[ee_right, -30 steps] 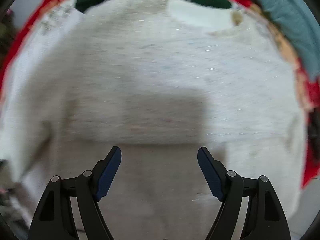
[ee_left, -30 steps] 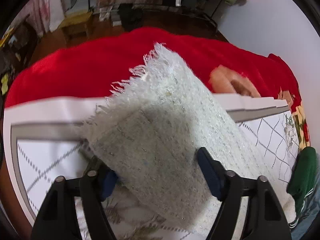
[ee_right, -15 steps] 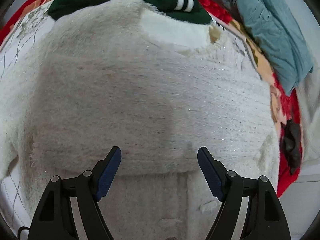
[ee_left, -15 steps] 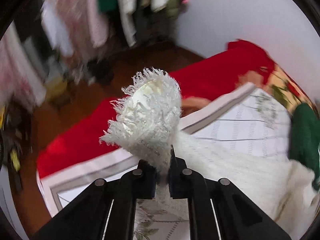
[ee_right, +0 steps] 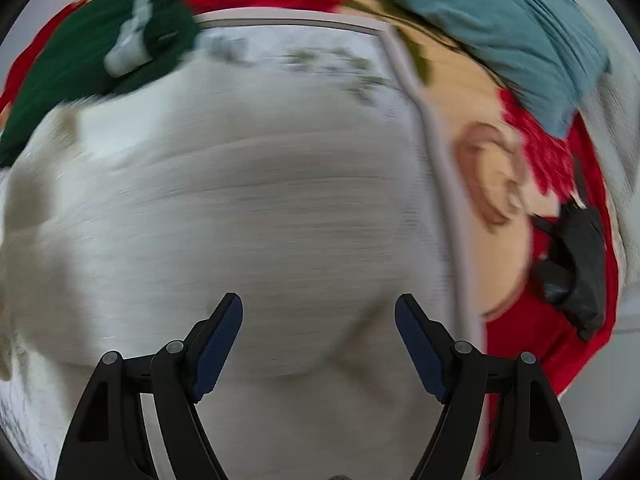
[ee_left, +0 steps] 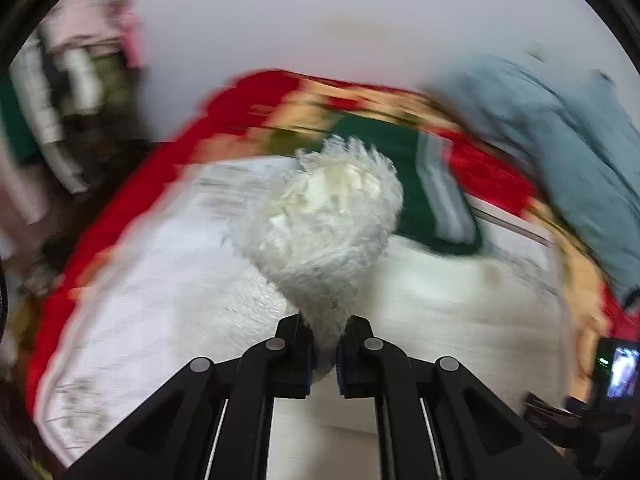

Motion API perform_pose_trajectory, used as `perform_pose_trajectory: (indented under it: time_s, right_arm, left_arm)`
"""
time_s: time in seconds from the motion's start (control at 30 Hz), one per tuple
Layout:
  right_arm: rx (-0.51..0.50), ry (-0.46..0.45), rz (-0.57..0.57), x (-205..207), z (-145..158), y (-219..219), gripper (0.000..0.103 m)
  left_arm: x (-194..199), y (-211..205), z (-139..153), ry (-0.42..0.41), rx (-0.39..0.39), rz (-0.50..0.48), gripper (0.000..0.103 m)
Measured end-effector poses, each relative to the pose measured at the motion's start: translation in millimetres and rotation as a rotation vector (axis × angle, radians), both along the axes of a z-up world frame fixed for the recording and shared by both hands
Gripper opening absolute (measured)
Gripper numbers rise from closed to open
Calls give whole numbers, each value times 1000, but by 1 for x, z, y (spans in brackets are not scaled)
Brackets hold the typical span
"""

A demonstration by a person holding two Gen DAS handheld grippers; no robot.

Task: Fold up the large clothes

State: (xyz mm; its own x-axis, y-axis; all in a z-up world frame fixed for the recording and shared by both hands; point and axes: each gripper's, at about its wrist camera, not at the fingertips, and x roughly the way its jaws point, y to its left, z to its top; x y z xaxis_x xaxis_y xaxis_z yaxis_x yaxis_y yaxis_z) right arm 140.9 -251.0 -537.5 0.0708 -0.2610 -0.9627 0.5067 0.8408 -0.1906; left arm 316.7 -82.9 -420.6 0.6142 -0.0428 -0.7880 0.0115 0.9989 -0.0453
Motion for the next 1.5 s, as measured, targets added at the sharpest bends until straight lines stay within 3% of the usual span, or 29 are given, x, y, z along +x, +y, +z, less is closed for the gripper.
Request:
perform_pose_trajectory:
  time_s: [0.1, 0.23, 0.33, 0.43, 0.47, 0.57, 0.67, 0.77, 0.9, 0.97, 1.1, 1.2, 1.3, 1.4, 1.5]
  right_arm:
    - [8, 5, -72, -24, -3, -54, 80]
    - [20, 16, -132, -52, -10, -95, 80]
    - [32, 28, -165, -71, -15, -118, 80]
    - [90, 26, -197, -90, -20, -132, 80]
    - [108, 19, -203, -94, -20, -132, 80]
    - [174, -8, -221, -103, -20, -139, 80]
    - [275, -66, -227, -108, -16, -143, 80]
    - [364, -124, -196, -105, -14, -141, 80]
    - [408, -141, -66, -82, -20, -130, 80]
    - [398, -132, 12, -65, -24, -117, 80]
    - [401, -86, 170, -25, -53, -96, 80]
    - [438, -59, 223, 4, -74, -84, 77]
    - [452, -51, 249, 20, -75, -68, 72]
    - [461, -33, 262, 29, -77, -49, 72]
    - [485, -26, 259, 38, -78, -30, 72]
  left_arm:
    - [-1, -79, -16, 56, -55, -134, 5]
    - [-2, -151, -42, 147, -87, -256, 6]
    - [-6, -186, -67, 230, -78, -314, 7]
    - [-9, -193, -87, 292, -74, -315, 17]
    - [-9, -189, -90, 310, -94, -314, 28]
    - [-13, -179, -94, 356, -171, -316, 89]
    - [-19, -159, -83, 339, -195, -297, 90]
    - [-32, -115, -71, 305, -144, -229, 90]
    - [-42, -40, -87, 280, 100, -86, 90]
    - [-39, -6, -110, 317, 223, -7, 90]
    - [-28, 51, -157, 408, 370, 119, 90]
    - [-21, 75, -171, 412, 404, 166, 92]
    - [-16, 83, -170, 389, 413, 177, 94]
    - [-12, 90, -172, 404, 372, 190, 103]
    - [-13, 101, -169, 396, 369, 174, 103]
